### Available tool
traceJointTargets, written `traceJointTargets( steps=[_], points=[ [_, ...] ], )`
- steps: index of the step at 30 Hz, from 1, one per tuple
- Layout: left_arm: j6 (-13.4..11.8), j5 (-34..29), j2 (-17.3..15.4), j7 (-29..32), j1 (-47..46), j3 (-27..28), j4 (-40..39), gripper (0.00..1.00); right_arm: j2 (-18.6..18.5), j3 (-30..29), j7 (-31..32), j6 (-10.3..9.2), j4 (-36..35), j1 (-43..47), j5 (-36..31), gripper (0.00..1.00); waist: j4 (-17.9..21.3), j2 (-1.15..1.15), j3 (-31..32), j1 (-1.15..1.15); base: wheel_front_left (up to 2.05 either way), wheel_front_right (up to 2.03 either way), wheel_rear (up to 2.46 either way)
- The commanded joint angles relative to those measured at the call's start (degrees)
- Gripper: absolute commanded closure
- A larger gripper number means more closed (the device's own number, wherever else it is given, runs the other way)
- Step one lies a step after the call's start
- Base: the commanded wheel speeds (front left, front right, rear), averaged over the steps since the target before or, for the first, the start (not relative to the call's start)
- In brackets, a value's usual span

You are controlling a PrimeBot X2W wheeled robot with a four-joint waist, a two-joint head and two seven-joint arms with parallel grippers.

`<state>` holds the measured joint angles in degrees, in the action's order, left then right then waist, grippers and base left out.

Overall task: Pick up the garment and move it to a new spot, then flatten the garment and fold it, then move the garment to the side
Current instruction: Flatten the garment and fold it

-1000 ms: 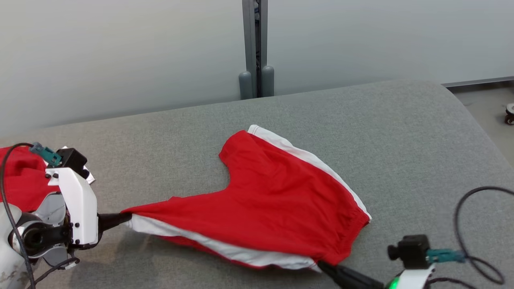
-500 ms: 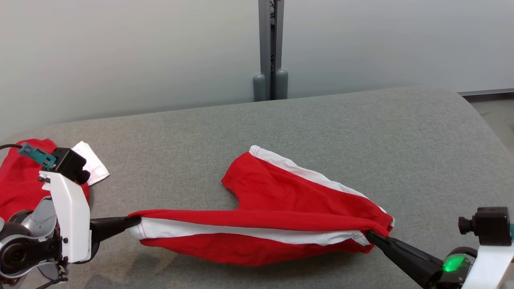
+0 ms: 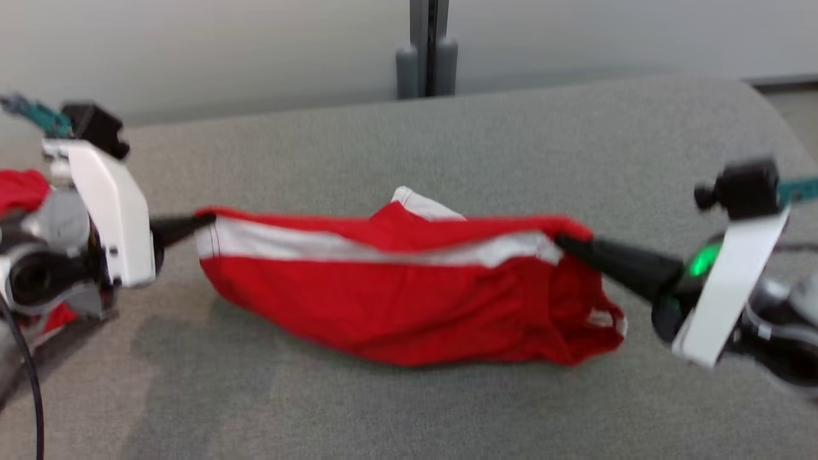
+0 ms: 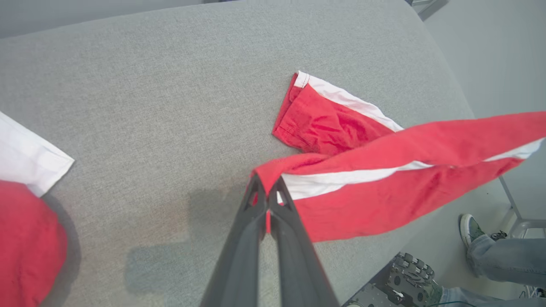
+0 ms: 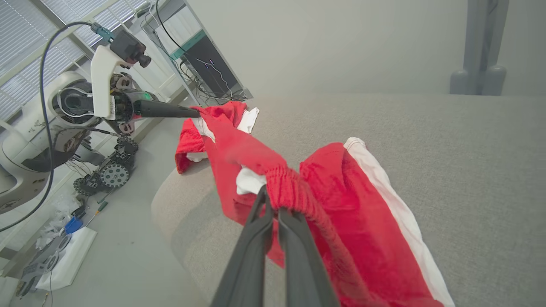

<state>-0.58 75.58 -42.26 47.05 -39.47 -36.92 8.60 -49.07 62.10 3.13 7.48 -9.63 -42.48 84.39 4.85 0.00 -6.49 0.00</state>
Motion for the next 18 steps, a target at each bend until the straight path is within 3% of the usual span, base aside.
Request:
traceJointTargets(
  steps=[1,6,9,12,18],
  points=[
    [-0.6,-1.0,0.7,0.9,-4.0,0.1,1.3,1.00,0.9,-0.8,2.3,0.04,1.7,-3.9,0.9,1.00,0.5,0.00,-6.2,0.00,0.00,0.00,0.00],
    [-1.2,-3.5,4.4,3.2,-18.1,1.4,7.2,1.00,3.4,-4.1,9.9,0.05,7.6,-17.9,2.3,1.00,0.0,0.00,-16.5,0.00,0.00,0.00,0.00],
    [-1.7,-6.1,6.4,1.5,-28.0,2.8,10.9,1.00,4.5,-7.3,11.9,0.04,10.9,-26.6,2.3,1.00,-0.4,0.00,-22.3,0.00,0.00,0.00,0.00],
    [-1.9,-8.5,8.9,-1.5,-36.0,4.1,15.3,1.00,5.7,-9.8,10.7,0.05,13.7,-34.6,-0.4,1.00,-0.8,0.00,-26.8,0.00,0.00,0.00,0.00],
    [0.4,-14.7,12.5,-10.2,-52.2,5.4,25.6,1.00,7.2,-10.4,3.6,0.02,22.1,-50.2,-9.3,1.00,-2.2,0.00,-32.1,0.00,0.00,0.00,0.00]
  ],
)
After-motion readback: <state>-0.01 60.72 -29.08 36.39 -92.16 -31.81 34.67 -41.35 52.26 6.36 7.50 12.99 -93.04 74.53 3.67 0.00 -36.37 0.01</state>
